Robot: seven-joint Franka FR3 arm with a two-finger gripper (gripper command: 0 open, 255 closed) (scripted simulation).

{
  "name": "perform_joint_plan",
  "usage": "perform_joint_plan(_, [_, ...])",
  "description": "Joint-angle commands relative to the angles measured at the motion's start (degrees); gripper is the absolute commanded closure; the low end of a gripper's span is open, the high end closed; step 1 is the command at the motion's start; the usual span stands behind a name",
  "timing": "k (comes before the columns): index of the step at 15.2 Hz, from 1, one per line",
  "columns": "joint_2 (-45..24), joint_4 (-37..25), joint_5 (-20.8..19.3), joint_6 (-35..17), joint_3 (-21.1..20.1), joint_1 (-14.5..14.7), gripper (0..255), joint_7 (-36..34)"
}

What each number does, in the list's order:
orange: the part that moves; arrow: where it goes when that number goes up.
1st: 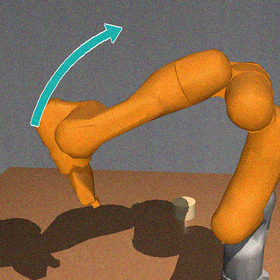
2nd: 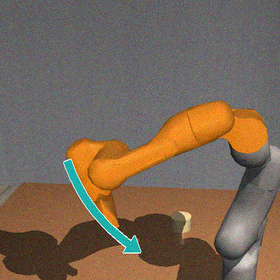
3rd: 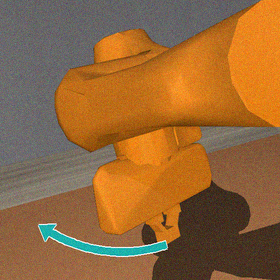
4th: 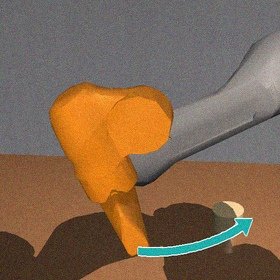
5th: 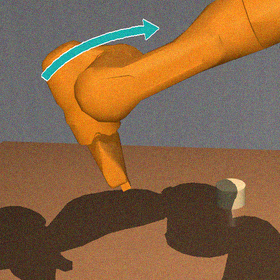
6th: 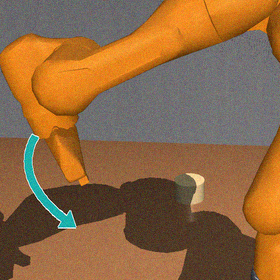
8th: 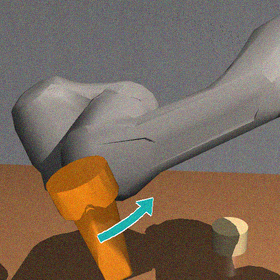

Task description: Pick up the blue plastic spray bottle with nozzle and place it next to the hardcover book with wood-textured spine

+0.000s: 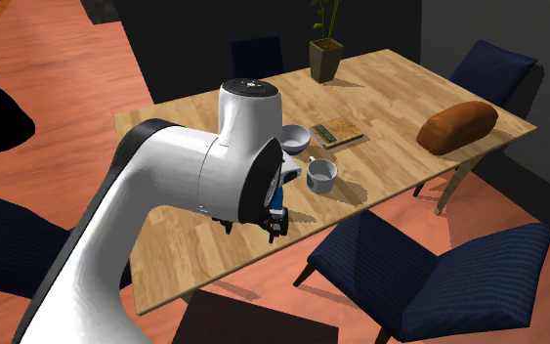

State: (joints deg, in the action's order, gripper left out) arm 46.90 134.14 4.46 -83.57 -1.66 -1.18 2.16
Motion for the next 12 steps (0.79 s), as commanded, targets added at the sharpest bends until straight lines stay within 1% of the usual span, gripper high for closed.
perform_joint_plan(1, [0.0, 0.0, 0.0, 0.0, 0.0, 0.0, 0, 0.0])
perform_joint_plan(4, [1.2, 4.4, 1.8, -8.9, -6.2, -2.4, 0, -11.0])
perform_joint_plan(7, [0.5, 7.2, 2.6, -17.8, -12.9, -5.4, 0, -22.0])
perform_joint_plan(10, [-2.0, 8.3, 2.2, -26.2, -20.1, -9.4, 0, -33.6])
perform_joint_plan(12, [-4.3, 8.1, 1.1, -31.2, -25.1, -12.9, 0, -41.6])
